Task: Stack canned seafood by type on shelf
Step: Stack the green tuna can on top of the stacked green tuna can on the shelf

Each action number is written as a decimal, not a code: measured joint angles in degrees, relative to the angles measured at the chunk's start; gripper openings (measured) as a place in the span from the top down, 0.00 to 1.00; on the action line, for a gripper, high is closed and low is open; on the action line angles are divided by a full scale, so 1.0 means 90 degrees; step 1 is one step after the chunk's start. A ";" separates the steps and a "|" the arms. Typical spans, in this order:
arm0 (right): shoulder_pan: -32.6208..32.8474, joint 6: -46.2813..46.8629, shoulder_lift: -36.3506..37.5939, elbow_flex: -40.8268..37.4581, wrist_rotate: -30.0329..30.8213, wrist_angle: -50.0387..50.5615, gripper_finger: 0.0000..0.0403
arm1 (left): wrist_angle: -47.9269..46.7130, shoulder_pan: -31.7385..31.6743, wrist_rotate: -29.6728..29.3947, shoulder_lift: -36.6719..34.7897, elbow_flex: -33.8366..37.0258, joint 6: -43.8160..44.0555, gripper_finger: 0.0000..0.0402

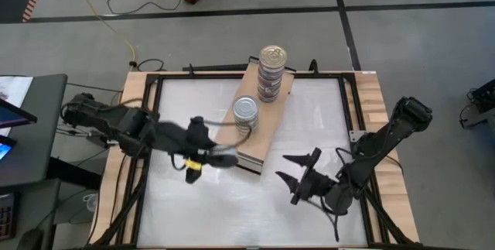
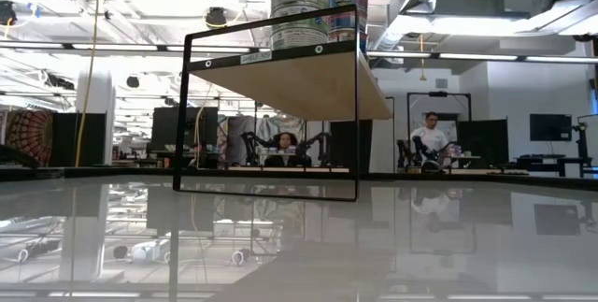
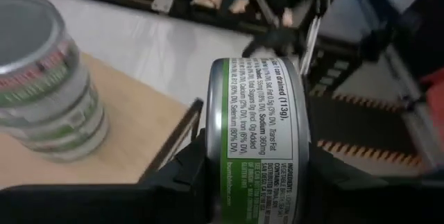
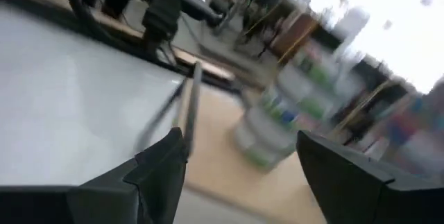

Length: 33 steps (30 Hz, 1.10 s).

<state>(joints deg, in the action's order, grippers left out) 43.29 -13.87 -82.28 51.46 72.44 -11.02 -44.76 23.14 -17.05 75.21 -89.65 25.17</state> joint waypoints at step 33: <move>-0.1766 -0.0365 0.1200 0.2242 -0.2075 0.1976 0.24 | 0.1463 -0.3478 0.2916 -0.0210 -0.0005 0.0325 0.66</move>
<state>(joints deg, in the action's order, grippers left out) 27.39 -17.16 -71.48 71.63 53.77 6.76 -31.59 -8.16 9.20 73.32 -89.69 28.10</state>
